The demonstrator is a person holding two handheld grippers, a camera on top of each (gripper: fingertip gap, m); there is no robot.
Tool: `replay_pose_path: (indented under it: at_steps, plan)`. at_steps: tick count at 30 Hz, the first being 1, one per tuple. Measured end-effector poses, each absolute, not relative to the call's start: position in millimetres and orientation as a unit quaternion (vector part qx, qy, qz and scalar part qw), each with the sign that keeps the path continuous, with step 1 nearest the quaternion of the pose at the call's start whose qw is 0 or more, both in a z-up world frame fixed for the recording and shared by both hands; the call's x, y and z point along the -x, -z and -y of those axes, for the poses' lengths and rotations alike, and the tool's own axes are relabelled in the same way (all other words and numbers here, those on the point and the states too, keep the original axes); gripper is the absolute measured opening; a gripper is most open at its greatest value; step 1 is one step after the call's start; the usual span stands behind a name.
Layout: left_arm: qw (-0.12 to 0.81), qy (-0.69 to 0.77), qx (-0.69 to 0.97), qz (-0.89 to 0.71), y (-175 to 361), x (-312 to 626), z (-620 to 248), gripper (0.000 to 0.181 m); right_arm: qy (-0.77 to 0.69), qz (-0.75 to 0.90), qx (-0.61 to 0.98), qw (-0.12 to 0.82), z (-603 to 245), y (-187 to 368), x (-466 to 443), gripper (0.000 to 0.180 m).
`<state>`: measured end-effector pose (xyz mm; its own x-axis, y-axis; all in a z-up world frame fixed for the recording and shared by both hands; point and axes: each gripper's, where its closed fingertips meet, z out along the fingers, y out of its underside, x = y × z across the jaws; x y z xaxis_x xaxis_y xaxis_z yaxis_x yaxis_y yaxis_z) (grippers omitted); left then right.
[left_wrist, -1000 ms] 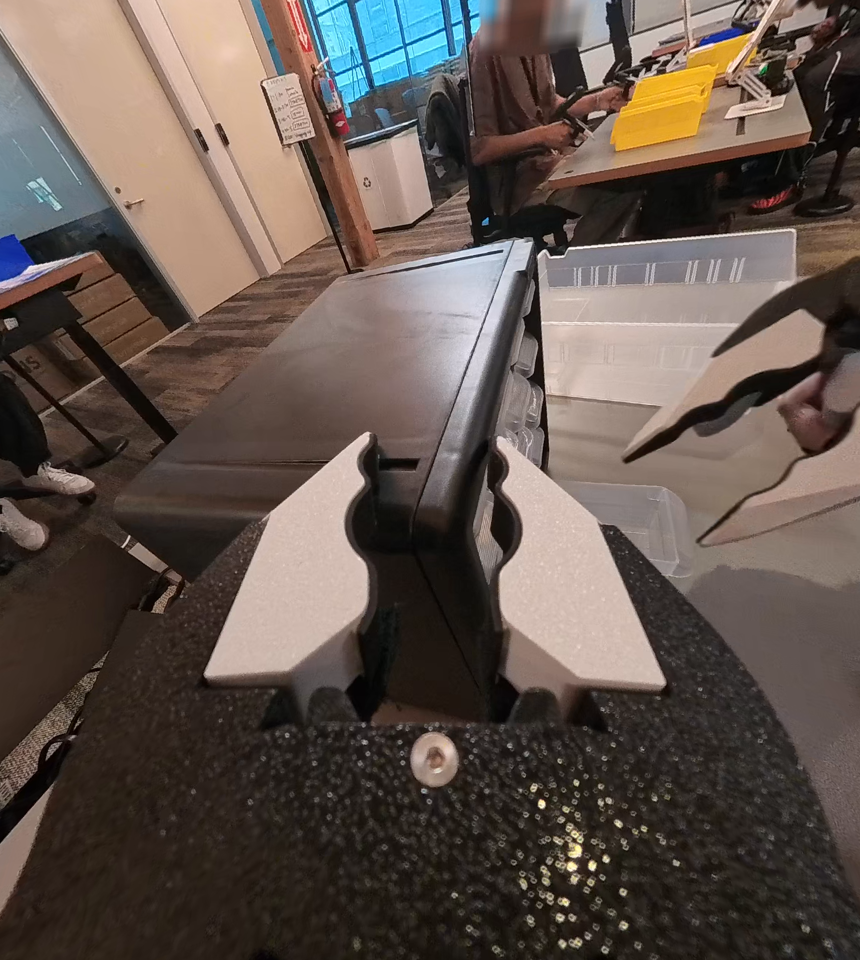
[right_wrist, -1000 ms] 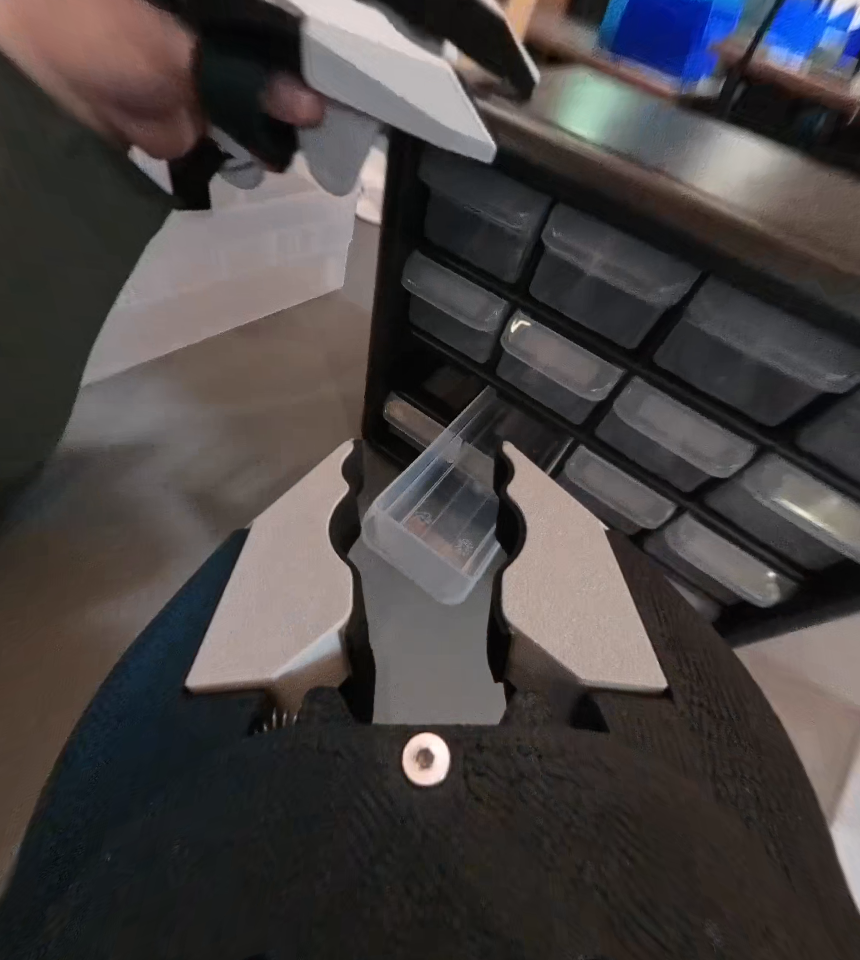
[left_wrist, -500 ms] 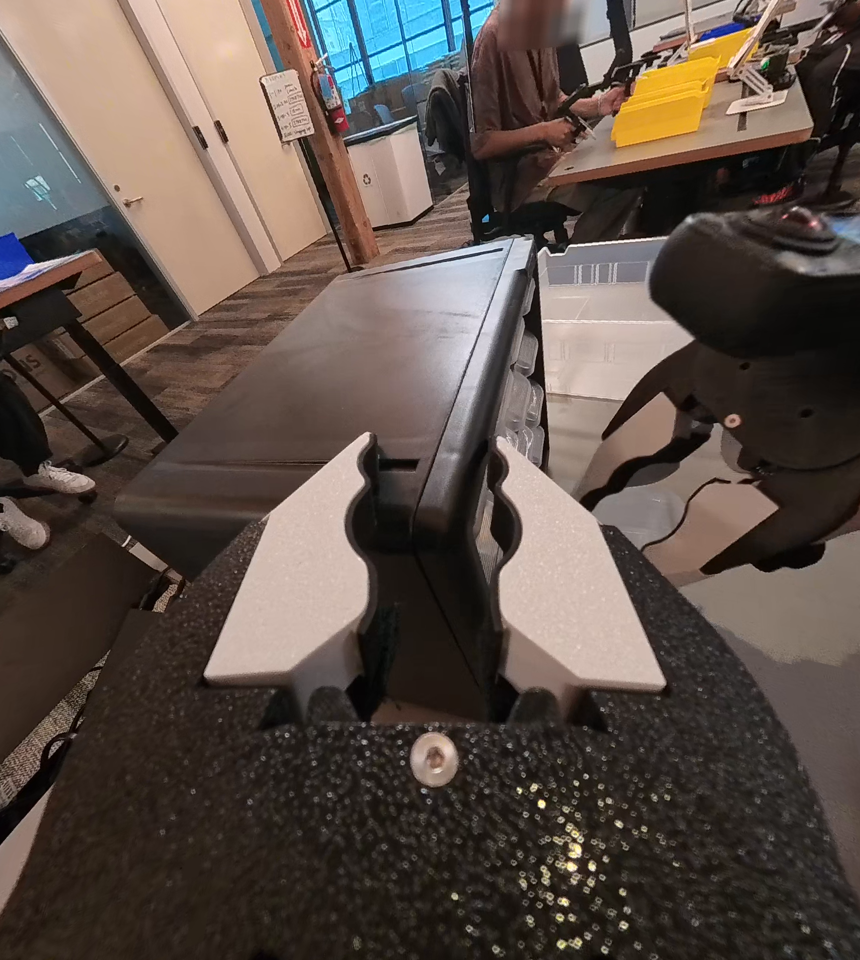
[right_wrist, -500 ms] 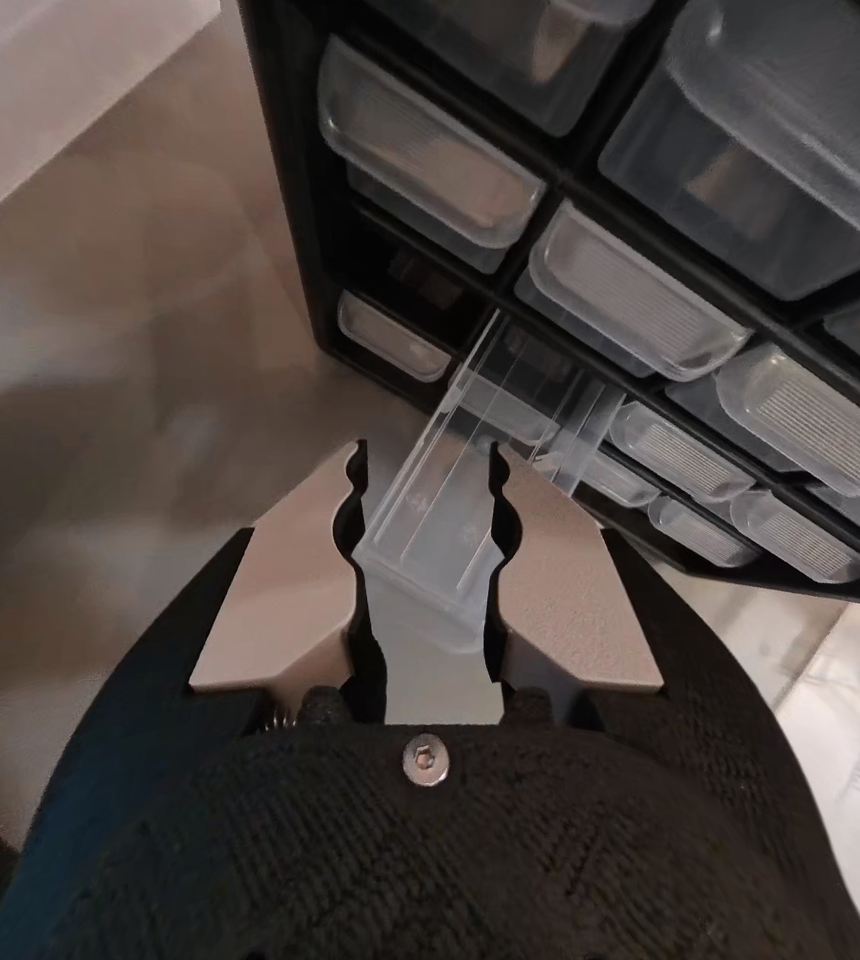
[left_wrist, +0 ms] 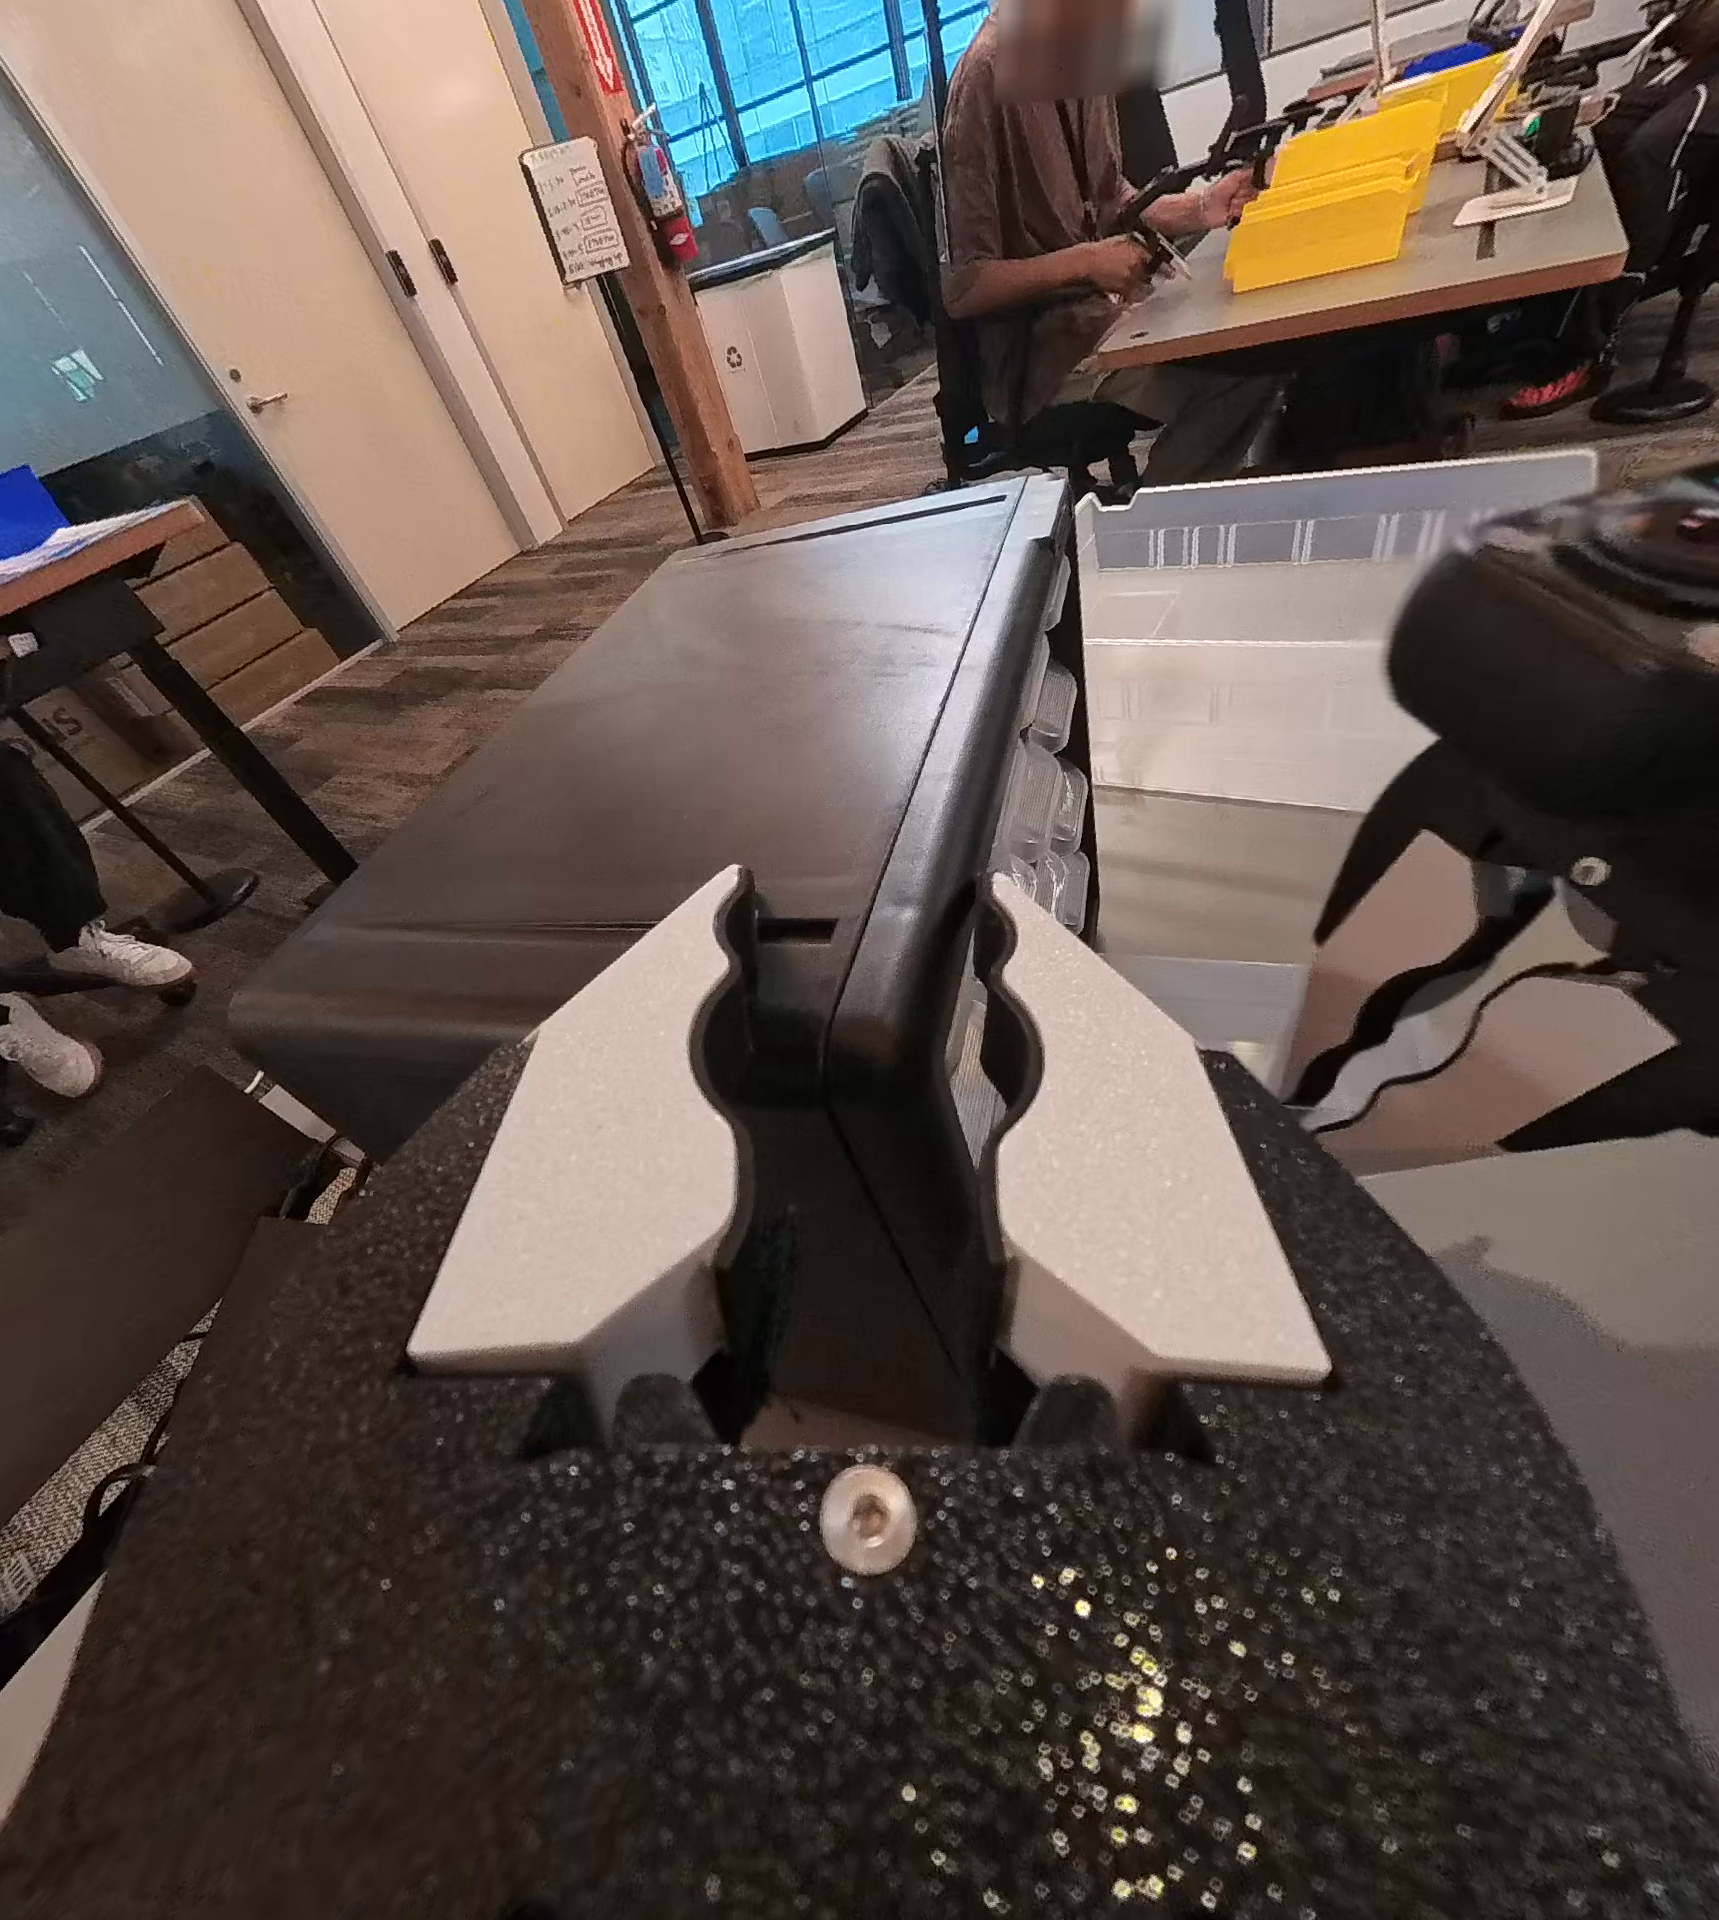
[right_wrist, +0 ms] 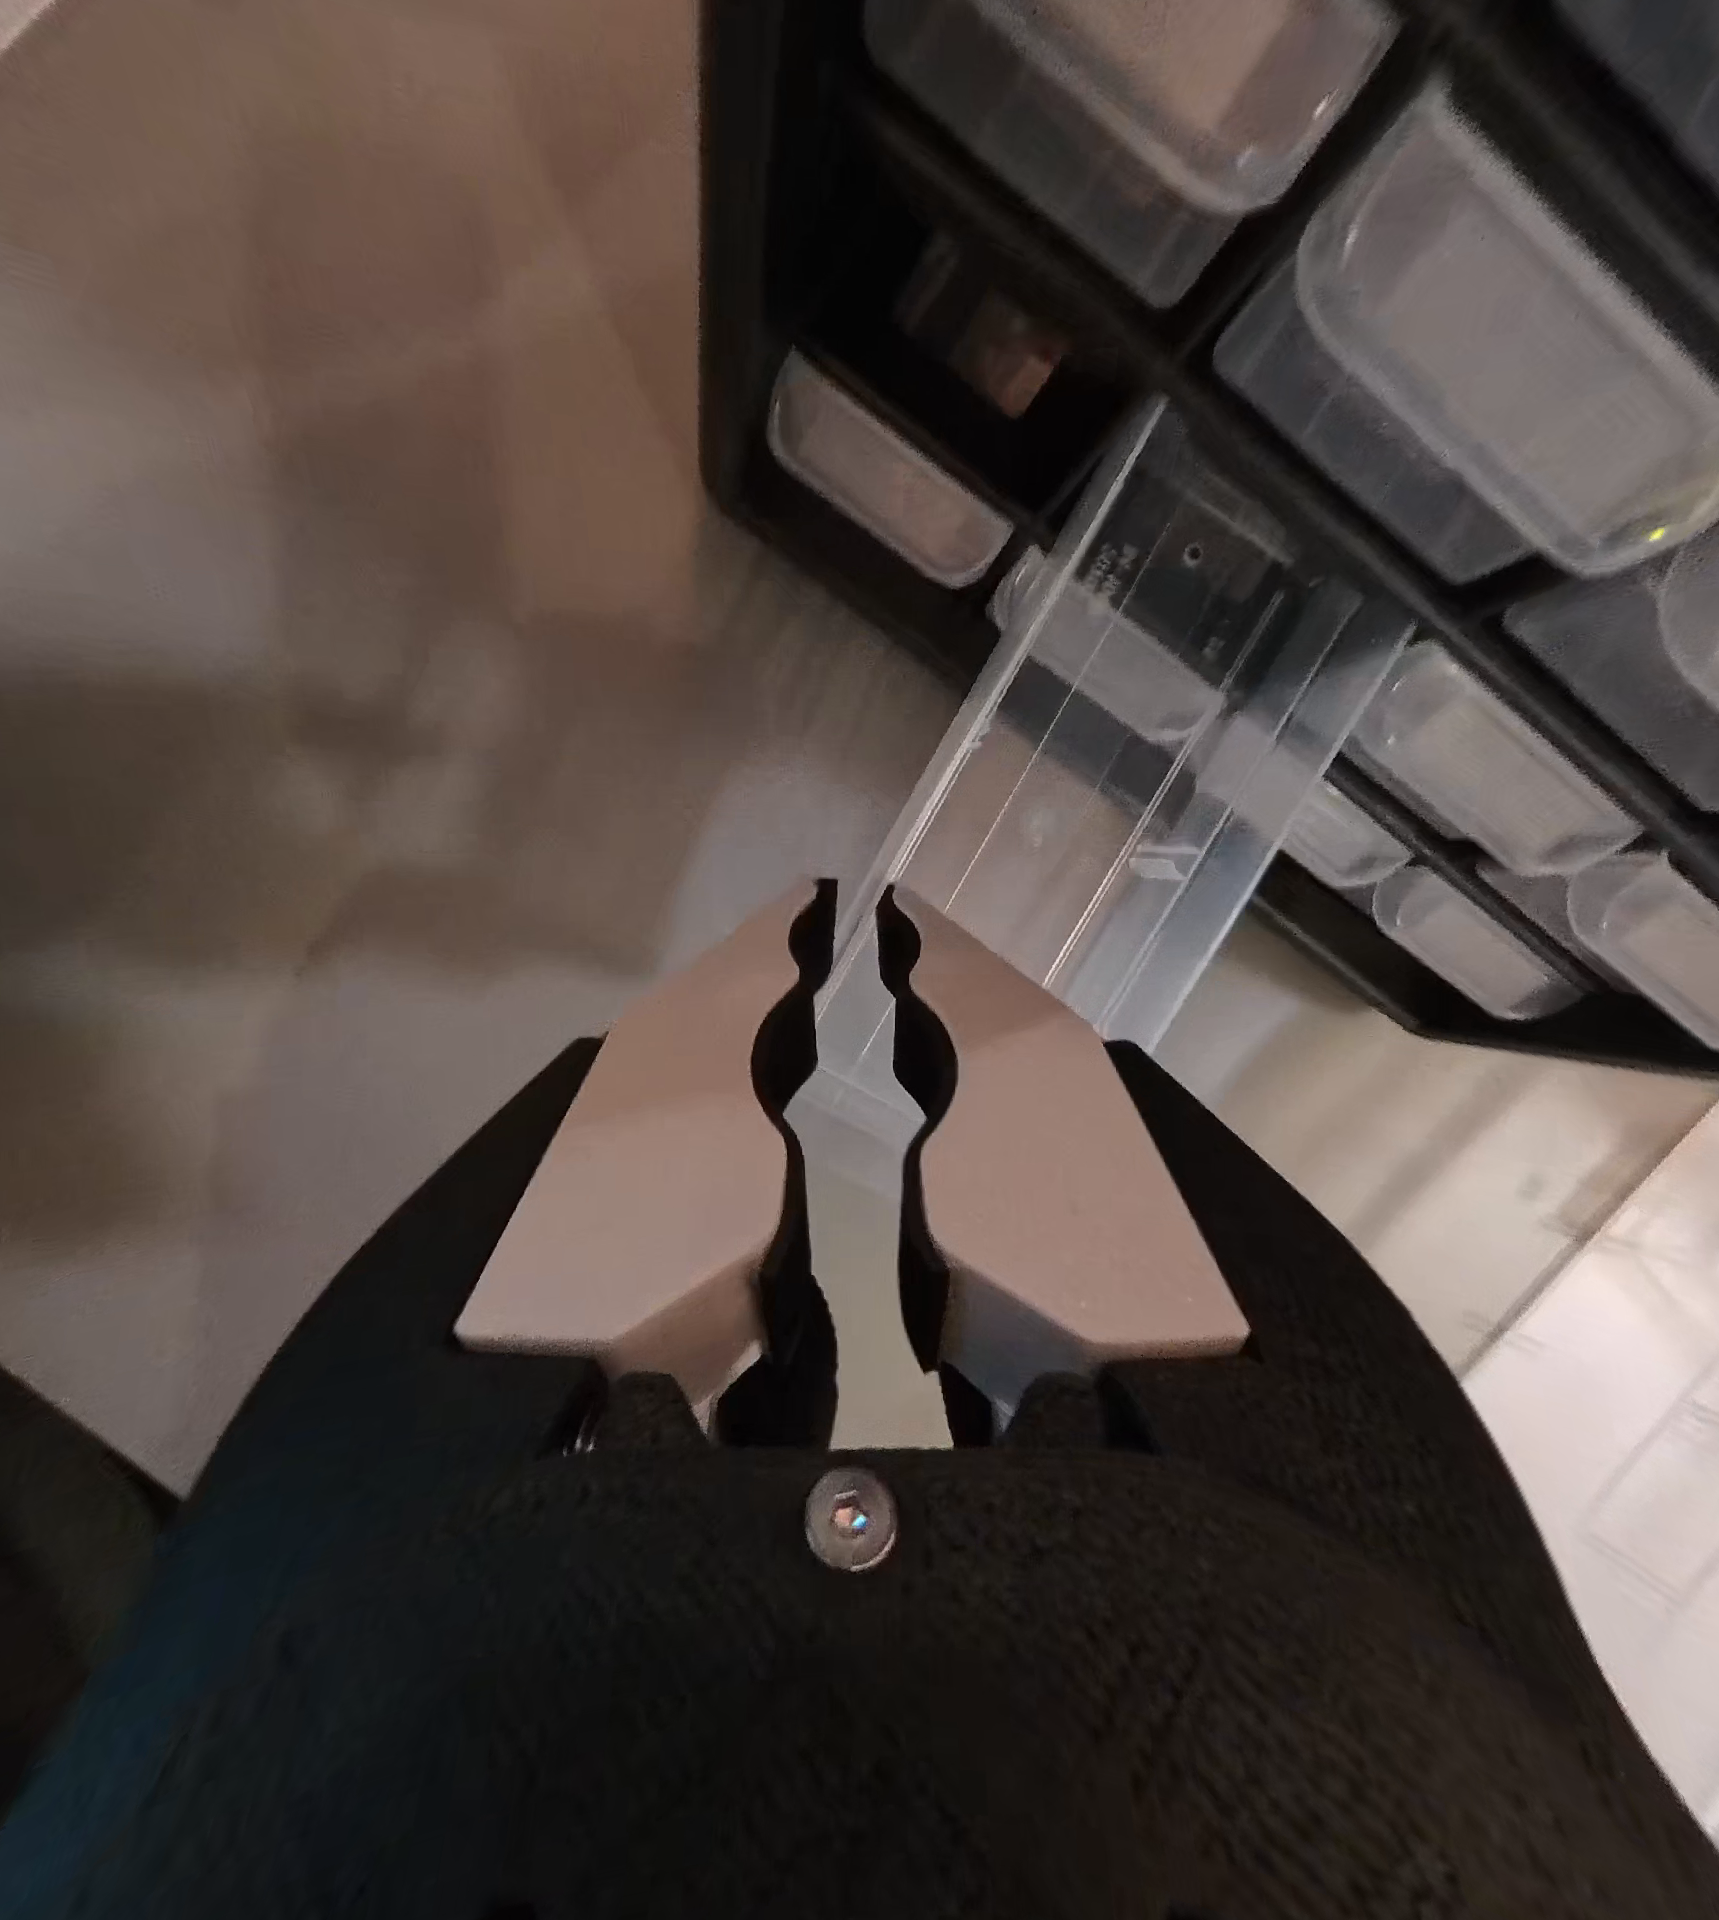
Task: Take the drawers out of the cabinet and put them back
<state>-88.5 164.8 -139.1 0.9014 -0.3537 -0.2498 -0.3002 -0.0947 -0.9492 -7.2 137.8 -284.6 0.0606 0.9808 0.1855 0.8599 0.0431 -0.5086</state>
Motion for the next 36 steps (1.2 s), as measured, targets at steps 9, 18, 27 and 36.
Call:
replay_pose_path:
  at_steps: [9, 18, 27, 36]
  plan:
    - [0.636, 0.038, 0.735, -0.233, 139, 81, -164, 0.040, -0.131, 0.649, 0.679, 0.317, -138, 267, -25, 0.002]
    - [0.633, 0.037, 0.737, -0.236, 139, 79, -165, 0.041, -0.164, 0.641, 0.694, 0.284, -126, 251, -20, 0.003]
    - [0.630, 0.035, 0.738, -0.239, 140, 77, -165, 0.041, -0.145, 0.641, 0.701, 0.277, -125, 227, -17, 0.004]
    - [0.631, 0.036, 0.738, -0.238, 139, 78, -165, 0.041, -0.158, 0.658, 0.689, 0.259, -117, 232, -33, 0.000]
